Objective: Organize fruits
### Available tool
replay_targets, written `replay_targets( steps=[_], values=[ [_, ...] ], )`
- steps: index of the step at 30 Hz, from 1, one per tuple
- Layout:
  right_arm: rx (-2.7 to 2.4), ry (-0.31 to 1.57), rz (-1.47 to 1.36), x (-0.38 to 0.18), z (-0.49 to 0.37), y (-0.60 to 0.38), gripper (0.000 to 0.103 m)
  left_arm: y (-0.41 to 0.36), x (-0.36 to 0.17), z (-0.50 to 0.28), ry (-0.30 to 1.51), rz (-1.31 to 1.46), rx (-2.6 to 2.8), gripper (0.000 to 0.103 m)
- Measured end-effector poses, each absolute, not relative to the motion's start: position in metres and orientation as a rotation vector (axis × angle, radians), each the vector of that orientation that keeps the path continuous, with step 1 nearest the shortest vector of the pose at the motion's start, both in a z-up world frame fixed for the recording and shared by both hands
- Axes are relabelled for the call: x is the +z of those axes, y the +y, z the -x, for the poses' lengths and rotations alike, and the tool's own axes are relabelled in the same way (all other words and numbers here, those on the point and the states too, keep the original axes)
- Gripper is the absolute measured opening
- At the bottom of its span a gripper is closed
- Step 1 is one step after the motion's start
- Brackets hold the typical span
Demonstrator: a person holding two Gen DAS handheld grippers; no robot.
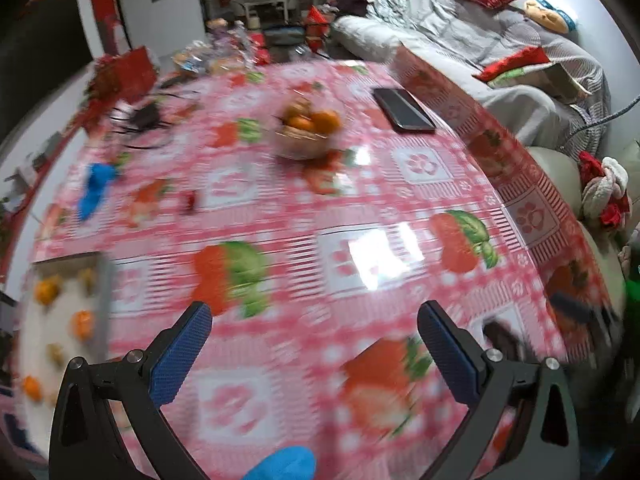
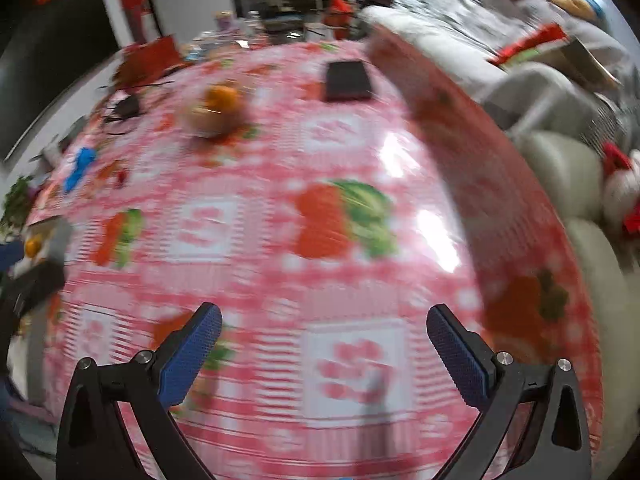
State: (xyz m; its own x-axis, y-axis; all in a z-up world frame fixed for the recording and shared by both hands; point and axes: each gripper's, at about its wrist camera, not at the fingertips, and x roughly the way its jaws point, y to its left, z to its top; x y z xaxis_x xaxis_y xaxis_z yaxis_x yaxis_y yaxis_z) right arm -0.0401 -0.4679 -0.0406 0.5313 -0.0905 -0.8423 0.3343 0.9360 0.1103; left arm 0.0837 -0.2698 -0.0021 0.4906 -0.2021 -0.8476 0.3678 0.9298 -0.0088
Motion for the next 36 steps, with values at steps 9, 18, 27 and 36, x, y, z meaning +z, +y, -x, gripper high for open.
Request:
replay_targets(
  steps=[9, 18, 27, 36],
  values=[
    [-0.297, 0.973, -0.191, -0.083, 0.075, -0.491, 0.103, -0.348, -0.07, -0.113, 0.987, -0.184, -0.294, 0.103],
    [-0.294, 0.921, -0.184, -0.087, 0.082, -0.489, 0.103, -0.369, -0.073, -0.124, 0.941, -0.159, -0.327, 0.103],
    [-0.3, 0.899, -0.179, -0.088, 0.083, -0.488, 0.103, -0.374, -0.08, -0.126, 0.943, -0.168, -0.322, 0.103],
    [-0.326, 0.915, -0.19, -0.084, 0.08, -0.488, 0.103, -0.374, -0.08, -0.126, 0.943, -0.168, -0.323, 0.103]
  ],
)
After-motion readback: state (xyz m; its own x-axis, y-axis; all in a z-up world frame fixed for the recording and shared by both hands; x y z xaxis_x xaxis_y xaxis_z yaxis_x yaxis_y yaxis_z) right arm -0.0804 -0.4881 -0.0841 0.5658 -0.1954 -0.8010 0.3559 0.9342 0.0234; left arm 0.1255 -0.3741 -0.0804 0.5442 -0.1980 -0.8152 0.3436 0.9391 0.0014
